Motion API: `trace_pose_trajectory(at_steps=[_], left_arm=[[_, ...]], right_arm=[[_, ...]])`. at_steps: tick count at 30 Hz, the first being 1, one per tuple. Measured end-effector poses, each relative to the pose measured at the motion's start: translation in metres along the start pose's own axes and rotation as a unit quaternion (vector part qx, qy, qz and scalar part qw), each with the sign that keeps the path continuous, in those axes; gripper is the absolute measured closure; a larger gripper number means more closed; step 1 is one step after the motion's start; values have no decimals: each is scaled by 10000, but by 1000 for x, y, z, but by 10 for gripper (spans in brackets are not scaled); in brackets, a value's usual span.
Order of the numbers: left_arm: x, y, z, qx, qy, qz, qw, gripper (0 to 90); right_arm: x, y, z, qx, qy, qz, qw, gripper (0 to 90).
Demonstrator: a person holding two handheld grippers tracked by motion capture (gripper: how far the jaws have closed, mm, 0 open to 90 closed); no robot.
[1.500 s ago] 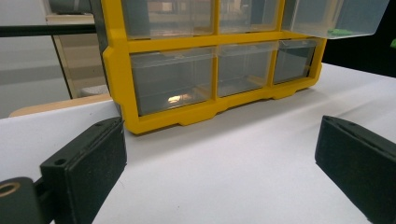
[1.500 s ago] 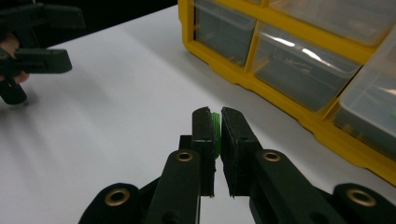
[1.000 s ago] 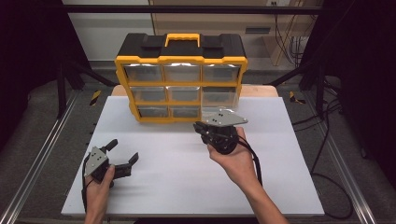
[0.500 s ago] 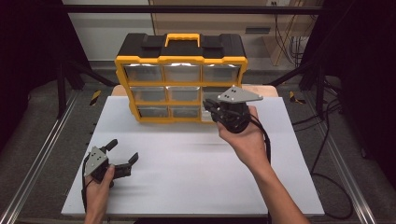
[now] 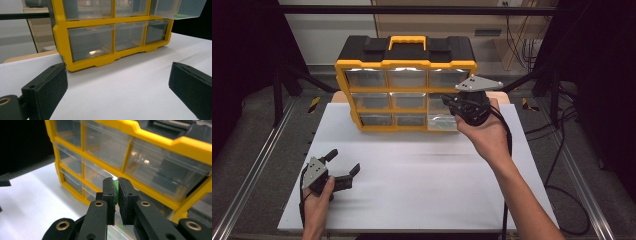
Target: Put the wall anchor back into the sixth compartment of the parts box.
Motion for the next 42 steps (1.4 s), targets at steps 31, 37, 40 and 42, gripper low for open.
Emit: trace_pose_trajectory(at_steps=[31,37,40,42], left_arm=[[0,-1,0,24,-5,42,10000,18],[1,-1,0,32,-1,18,10000,18],[1,-1,1,28,5,17,10000,18],[0,-1,1,19,-8,19,10000,18]], right_arm=[[-48,26,57,54,-1414,220,9897,841],[-51,27,63,67,-1489,300,9884,794],[-44,26,60,61,-1276,322,9913,747],[-39,25,56,72,-1113,312,9933,697]])
Point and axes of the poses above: each handheld gripper's, and its own axes: z roughly forward along the jaws, x roughly out of its top, y roughly to its right, the point moved 10 cm from there along z, roughly forward along the jaws, and after that the axes turned 3 degrees about -z, right-handed, at the moved point
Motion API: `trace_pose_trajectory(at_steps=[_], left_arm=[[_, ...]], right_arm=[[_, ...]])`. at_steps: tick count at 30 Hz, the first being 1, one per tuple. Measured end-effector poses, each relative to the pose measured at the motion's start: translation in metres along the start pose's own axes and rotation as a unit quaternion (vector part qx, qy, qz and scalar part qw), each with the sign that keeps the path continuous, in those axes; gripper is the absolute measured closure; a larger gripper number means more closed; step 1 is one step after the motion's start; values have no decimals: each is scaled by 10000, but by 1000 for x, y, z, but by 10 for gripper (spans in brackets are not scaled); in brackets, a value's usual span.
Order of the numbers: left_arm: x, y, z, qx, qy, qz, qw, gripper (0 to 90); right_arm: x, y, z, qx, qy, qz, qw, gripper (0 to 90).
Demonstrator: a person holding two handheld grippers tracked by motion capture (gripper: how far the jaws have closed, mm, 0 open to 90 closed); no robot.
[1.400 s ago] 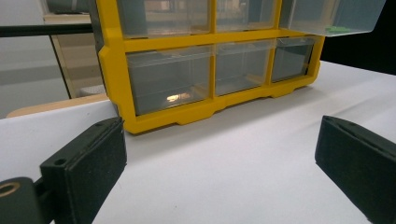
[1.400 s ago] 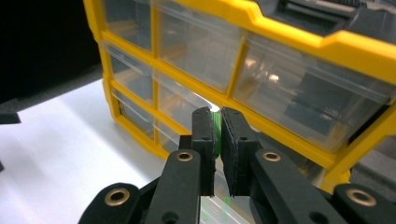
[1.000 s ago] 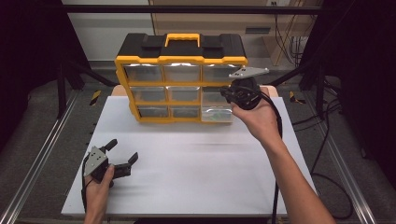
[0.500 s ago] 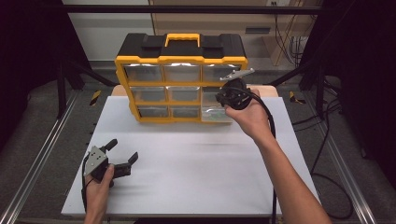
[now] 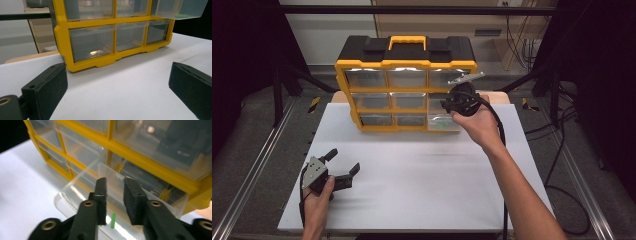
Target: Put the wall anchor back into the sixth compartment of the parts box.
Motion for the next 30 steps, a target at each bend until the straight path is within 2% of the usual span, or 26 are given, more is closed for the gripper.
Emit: trace_pose_trajectory(at_steps=[3,4,9,13,22,27,30], left_arm=[[-1,1,0,-7,-21,38,10000,18],[-1,1,-1,-2,-19,42,10000,18],[0,3,-2,-12,-28,84,10000,18],[1,2,-3,1,-2,58,10000,18],[0,3,-2,4,-36,89,10000,18],[-1,3,-2,2,-41,75,10000,18],[0,3,-2,-1,-18,88,10000,18]], right_arm=[[5,-3,-8,-5,228,86,9997,580],[9,-4,-13,31,408,225,9989,497],[13,-6,-21,29,732,410,9965,385],[12,-4,-24,1,900,581,9942,320],[14,-7,-32,31,1141,682,9911,168],[7,-13,-41,86,1286,626,9897,124],[3,-16,-50,94,1448,583,9877,105]])
Point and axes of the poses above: each handheld gripper's, and its own axes: z roughly forward along the jaws, x roughly out of its top, y roughly to its right, the point moved 10 cm from there along z, roughly forward along the jaws, and after that the axes turned 3 degrees about -z, right-handed, at the moved point
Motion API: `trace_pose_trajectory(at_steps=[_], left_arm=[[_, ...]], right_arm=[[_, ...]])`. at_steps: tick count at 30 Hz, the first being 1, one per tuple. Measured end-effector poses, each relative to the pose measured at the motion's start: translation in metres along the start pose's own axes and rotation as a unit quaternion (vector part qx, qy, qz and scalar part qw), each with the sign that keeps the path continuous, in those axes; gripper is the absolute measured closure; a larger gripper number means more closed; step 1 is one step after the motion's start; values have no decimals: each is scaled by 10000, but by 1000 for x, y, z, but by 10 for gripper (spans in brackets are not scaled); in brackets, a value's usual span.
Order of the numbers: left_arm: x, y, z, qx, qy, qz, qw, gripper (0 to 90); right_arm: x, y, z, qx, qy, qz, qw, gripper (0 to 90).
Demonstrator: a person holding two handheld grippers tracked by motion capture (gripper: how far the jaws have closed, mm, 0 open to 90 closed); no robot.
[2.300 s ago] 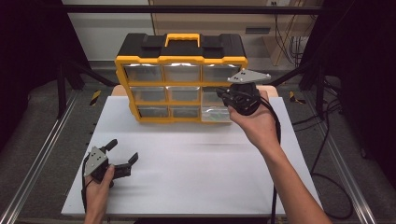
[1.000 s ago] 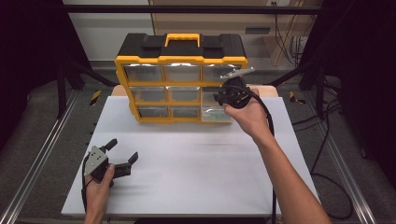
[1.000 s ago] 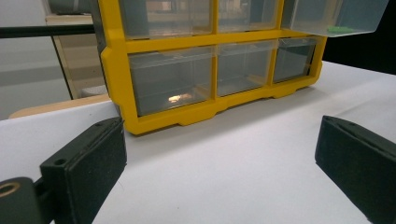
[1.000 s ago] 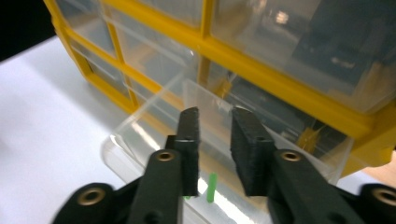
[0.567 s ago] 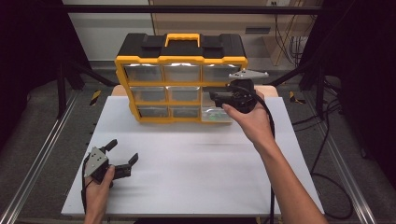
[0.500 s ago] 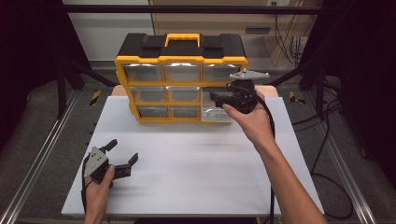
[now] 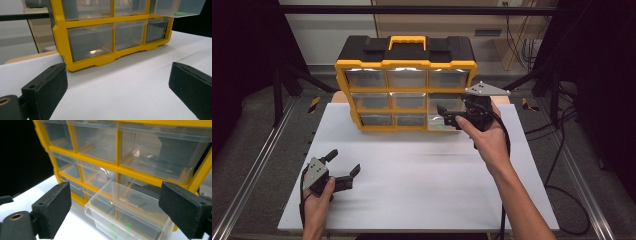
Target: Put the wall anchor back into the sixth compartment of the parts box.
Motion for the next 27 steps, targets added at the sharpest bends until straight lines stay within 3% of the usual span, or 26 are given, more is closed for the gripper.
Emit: trace_pose_trajectory(at_steps=[7,14,27], left_arm=[[0,0,0,-1,3,-6,10000,18],[0,-1,-2,-37,5,-76,10000,18],[0,1,-4,-126,21,-59,9999,18]], right_arm=[[-2,-2,-23,71,483,-192,9986,75],[-4,-1,-39,96,746,-314,9967,99],[-34,9,-57,59,786,-331,9963,103]])
Point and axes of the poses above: each handheld gripper's, and its own axes: z roughly forward along the jaws, x roughly out of its top, y roughly to its right, the point moved 10 cm from there along z, roughly forward along the jaws, and after that the axes turned 3 degrees about -z, right-handed, at the moved point
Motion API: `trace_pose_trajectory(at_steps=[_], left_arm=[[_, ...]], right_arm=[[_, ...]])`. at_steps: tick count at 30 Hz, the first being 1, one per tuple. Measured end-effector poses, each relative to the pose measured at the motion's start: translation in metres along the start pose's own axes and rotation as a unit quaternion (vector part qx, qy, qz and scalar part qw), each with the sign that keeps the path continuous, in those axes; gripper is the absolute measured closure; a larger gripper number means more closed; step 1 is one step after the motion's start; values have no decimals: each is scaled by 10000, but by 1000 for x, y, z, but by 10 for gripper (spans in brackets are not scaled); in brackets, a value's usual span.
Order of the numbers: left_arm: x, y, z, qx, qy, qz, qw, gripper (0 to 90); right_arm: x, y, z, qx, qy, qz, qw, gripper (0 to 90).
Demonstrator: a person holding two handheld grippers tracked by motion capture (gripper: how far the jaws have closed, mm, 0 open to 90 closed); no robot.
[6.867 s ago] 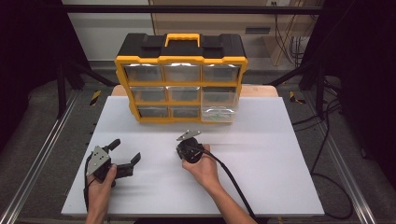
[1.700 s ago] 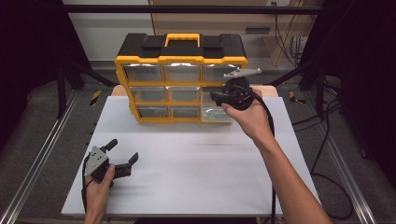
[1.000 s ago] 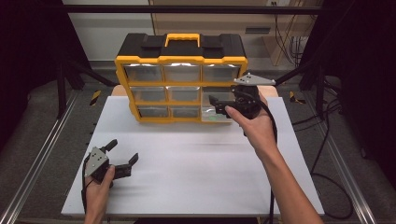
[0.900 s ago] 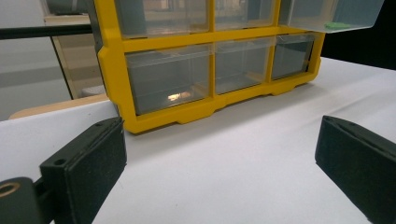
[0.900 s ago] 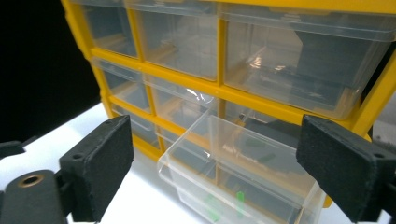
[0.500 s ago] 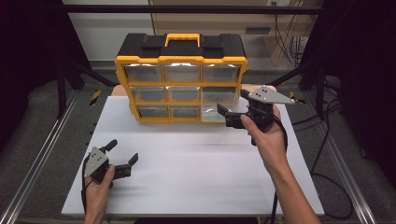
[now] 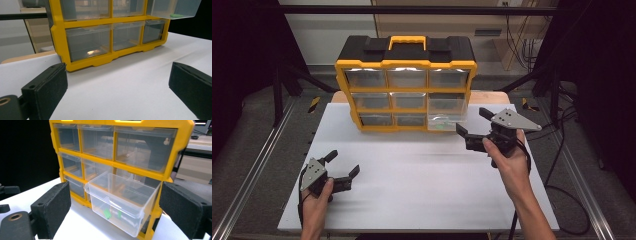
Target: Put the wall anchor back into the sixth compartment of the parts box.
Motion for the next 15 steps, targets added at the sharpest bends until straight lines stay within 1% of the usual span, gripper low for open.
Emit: trace_pose_trajectory(at_steps=[5,15], left_arm=[[0,1,0,-21,-11,39,10000,16],[-1,-1,-1,9,-38,67,10000,16]], right_arm=[[-7,4,-11,38,60,60,10000,68],[-30,15,-29,-45,60,107,9999,69]])
Point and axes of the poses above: each handheld gripper's, and its own axes: z roughly forward along the jaws, x roughly out of its top, y roughly to its right, the point moved 10 cm from there along z, roughly forward along the jaws, and after that the axes turned 3 degrees about -z, right-handed, at the moved point
